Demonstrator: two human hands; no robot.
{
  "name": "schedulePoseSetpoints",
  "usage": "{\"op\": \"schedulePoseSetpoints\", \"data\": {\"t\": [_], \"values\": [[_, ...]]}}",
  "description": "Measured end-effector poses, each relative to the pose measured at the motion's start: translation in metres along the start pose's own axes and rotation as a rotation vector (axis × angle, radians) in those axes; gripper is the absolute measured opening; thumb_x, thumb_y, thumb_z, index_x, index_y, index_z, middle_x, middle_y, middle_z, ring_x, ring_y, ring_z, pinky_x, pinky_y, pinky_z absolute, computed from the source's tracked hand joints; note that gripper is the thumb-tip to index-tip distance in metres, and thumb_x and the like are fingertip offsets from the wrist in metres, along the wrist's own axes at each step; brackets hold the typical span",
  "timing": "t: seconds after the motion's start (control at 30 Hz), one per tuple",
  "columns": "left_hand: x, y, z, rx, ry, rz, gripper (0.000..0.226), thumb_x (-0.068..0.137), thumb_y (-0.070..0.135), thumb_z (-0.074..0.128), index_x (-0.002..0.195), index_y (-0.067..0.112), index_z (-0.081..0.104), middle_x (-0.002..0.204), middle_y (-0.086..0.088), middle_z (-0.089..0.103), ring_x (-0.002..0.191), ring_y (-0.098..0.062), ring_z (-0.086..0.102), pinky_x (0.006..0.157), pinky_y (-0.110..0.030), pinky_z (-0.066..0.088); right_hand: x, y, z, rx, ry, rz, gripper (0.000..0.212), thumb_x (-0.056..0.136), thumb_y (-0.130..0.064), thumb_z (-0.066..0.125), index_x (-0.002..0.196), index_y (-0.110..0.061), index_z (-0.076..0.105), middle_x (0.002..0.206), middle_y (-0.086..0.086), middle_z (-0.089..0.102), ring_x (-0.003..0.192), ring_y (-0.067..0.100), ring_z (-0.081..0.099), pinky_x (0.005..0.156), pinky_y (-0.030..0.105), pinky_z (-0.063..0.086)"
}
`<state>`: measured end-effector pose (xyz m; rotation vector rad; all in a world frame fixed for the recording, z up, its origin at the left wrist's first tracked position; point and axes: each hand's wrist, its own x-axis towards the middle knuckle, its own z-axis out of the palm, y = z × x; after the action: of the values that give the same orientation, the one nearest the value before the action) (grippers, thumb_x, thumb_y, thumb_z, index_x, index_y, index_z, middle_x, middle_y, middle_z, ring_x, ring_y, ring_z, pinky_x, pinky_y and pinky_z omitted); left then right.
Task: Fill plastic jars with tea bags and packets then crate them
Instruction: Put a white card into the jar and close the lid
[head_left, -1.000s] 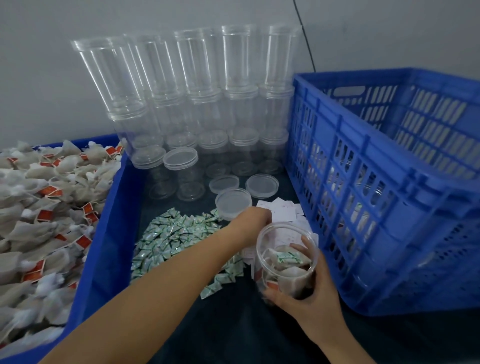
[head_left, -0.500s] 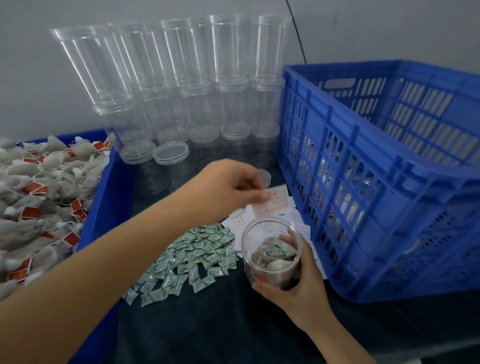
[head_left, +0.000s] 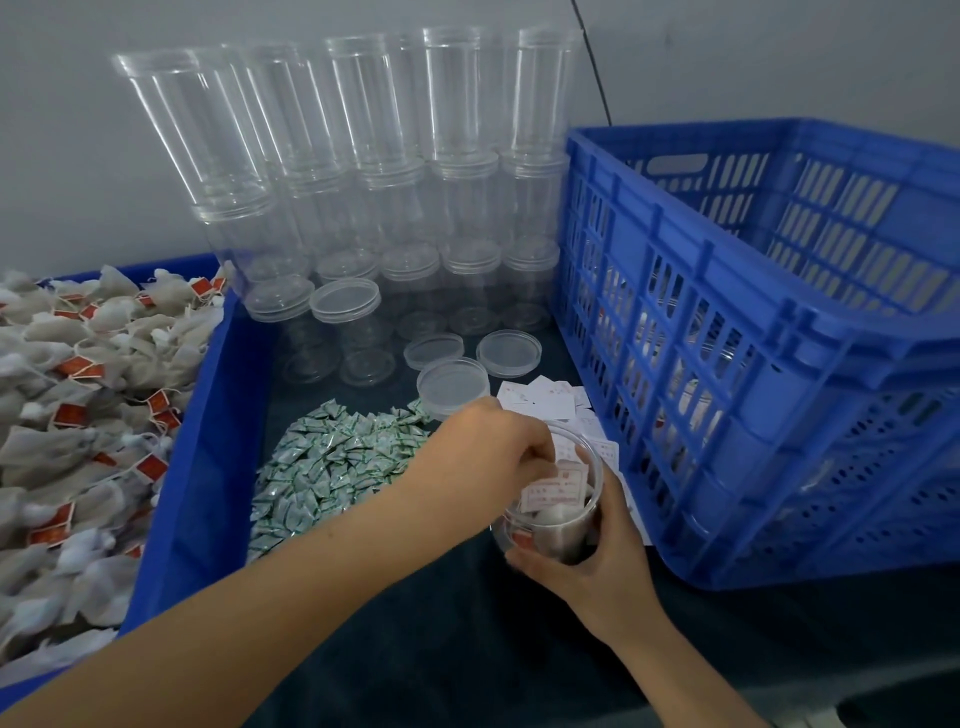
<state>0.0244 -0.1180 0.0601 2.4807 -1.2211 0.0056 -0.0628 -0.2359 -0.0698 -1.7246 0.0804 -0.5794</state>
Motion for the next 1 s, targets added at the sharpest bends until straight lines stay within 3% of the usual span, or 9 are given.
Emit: {"op": "schedulePoseSetpoints", "data": {"t": [0.17,0.27,0.43,0.6,0.67,0.73,0.8,0.9,1.0], "values": [[0.003,-0.008,0.006,0.207,0.003,0.056,0.030,0.093,0.042,0.053,0.113,0.025,0.067,0.101,0.007,0.068,0.087,-0.009,0.034,0.075,-0.024,0.036,0.000,-0.002,0.000,-0.009,0.002,-0.002,0.097,0.055,-0.045,0.092,0.131,-0.070,0.036,0.133,-0.032,0.052,0.128,-0.001,0.051,0.096,0.016,0.049],[0.002,-0.009,0.000,0.185,0.063,0.083,0.035,0.091,0.047,0.054,0.113,0.024,0.067,0.103,0.009,0.068,0.094,-0.011,0.044,0.077,-0.022,0.036,-0.001,-0.003,0.000,-0.007,-0.004,0.002,0.097,0.056,-0.044,0.091,0.131,-0.070,0.035,0.134,-0.030,0.051,0.129,0.000,0.050,0.097,0.018,0.049],[-0.016,-0.015,-0.004,-0.362,0.332,-0.094,0.074,0.066,0.078,0.053,0.126,0.036,0.051,0.107,0.030,0.052,0.102,0.009,0.043,0.083,-0.001,0.032,-0.001,-0.004,-0.001,-0.007,-0.017,-0.010,0.094,0.058,-0.042,0.090,0.132,-0.067,0.036,0.134,-0.029,0.051,0.131,-0.001,0.048,0.097,0.010,0.044],[-0.057,-0.026,0.046,-0.656,0.027,-0.148,0.120,0.043,0.075,0.075,0.139,0.052,0.007,0.146,0.026,0.025,0.135,0.009,0.023,0.109,-0.013,0.024,-0.002,-0.016,-0.011,0.012,-0.165,0.088,0.090,0.064,-0.057,0.084,0.135,-0.066,0.029,0.135,-0.039,0.047,0.131,-0.009,0.044,0.097,0.005,0.039],[-0.062,-0.025,0.060,-0.696,-0.041,-0.092,0.115,0.047,0.062,0.084,0.125,0.073,0.000,0.139,0.044,0.021,0.131,0.019,0.021,0.102,-0.001,0.021,0.001,-0.026,-0.020,-0.035,-0.240,0.112,0.093,0.062,-0.077,0.074,0.139,-0.056,0.026,0.142,-0.033,0.044,0.133,-0.010,0.041,0.103,0.009,0.039],[-0.061,-0.024,0.067,-0.744,-0.024,-0.065,0.110,0.054,0.043,0.089,0.116,0.081,0.006,0.125,0.055,0.027,0.122,0.027,0.026,0.091,0.007,0.024,0.007,-0.041,-0.031,-0.132,-0.260,0.164,0.100,0.056,-0.077,0.074,0.138,-0.059,0.020,0.153,-0.021,0.035,0.137,-0.007,0.037,0.114,0.023,0.038],[-0.056,-0.022,0.072,-0.793,0.011,-0.059,0.106,0.059,0.030,0.089,0.115,0.079,0.015,0.121,0.055,0.033,0.116,0.029,0.032,0.085,0.007,0.029,0.018,-0.062,-0.038,-0.284,-0.305,0.176,0.112,0.054,-0.077,0.076,0.141,-0.061,0.009,0.157,-0.022,0.024,0.141,-0.006,0.028,0.117,0.031,0.033],[-0.050,-0.018,0.080,-0.827,0.079,-0.080,0.089,0.063,0.025,0.087,0.120,0.060,0.028,0.118,0.053,0.039,0.112,0.028,0.038,0.082,0.006,0.032,0.039,-0.100,-0.040,-0.694,-0.444,0.050,0.122,0.063,-0.074,0.074,0.155,-0.045,-0.001,0.156,-0.023,0.014,0.141,-0.006,0.014,0.111,0.022,0.021],[-0.048,-0.018,0.083,-0.805,0.126,-0.093,0.082,0.063,0.026,0.087,0.117,0.056,0.035,0.117,0.050,0.043,0.108,0.026,0.042,0.081,0.005,0.033,0.058,-0.137,-0.031,-1.111,-0.643,-0.019,0.109,0.074,-0.067,0.071,0.157,-0.037,0.007,0.154,-0.010,0.025,0.139,0.011,0.025,0.106,0.032,0.037]]}}
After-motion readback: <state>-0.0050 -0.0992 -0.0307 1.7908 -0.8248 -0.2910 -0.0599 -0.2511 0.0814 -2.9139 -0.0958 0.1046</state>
